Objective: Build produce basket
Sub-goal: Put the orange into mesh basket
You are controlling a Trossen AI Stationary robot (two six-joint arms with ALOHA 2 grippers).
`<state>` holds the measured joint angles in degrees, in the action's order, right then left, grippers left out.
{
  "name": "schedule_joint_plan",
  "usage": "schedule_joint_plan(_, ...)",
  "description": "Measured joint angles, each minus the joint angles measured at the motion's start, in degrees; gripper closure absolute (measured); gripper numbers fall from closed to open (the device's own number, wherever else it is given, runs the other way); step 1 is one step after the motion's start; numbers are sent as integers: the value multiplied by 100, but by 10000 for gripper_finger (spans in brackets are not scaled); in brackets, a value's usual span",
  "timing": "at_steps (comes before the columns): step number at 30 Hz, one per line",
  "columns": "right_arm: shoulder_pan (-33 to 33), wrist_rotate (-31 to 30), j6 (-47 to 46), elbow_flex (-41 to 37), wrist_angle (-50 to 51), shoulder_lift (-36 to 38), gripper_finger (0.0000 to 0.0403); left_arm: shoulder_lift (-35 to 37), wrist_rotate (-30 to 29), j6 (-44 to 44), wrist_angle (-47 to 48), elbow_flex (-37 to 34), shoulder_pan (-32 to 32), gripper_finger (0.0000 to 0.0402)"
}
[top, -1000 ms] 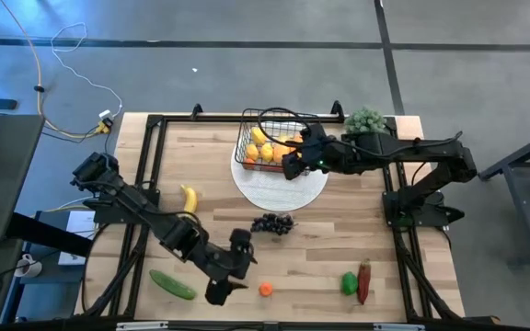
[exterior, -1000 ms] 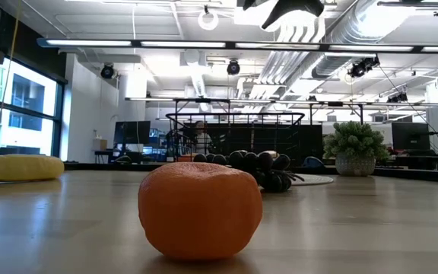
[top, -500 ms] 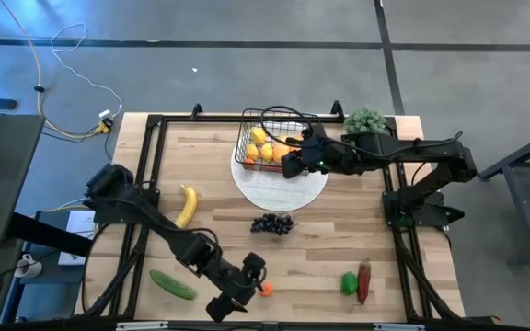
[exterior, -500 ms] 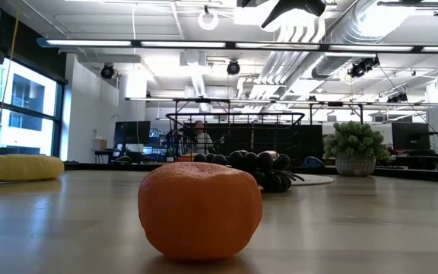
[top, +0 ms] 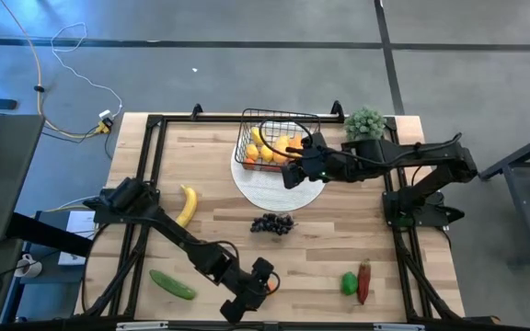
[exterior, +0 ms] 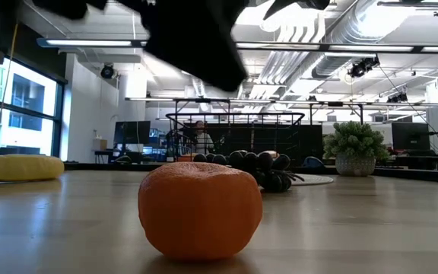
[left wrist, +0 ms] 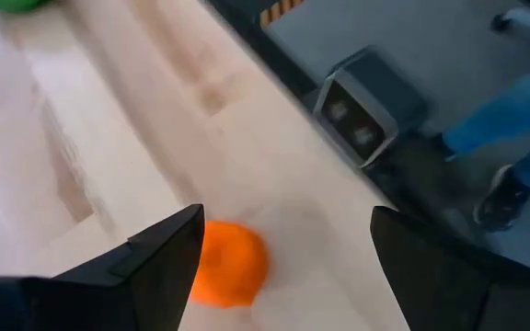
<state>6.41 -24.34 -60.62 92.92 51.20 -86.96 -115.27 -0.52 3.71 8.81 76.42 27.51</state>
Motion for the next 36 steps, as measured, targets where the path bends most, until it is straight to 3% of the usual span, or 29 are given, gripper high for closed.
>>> schedule_joint_plan(4,51,2,0,0,2,0,174,-66,-252,18,18,0,-39,101)
schedule_joint_plan(15,77,-9,0,0,7,-2,174,-189,-224,404,29,6,-127,101)
schedule_joint_plan(27,77,-20,6,0,39,-2,174,-563,-234,102,-53,0,-165,103)
schedule_joint_plan(31,77,-22,16,0,44,-2,174,-561,-318,100,-158,0,-165,121)
schedule_joint_plan(36,77,-22,62,0,44,-2,174,-561,-316,100,-93,0,-169,173)
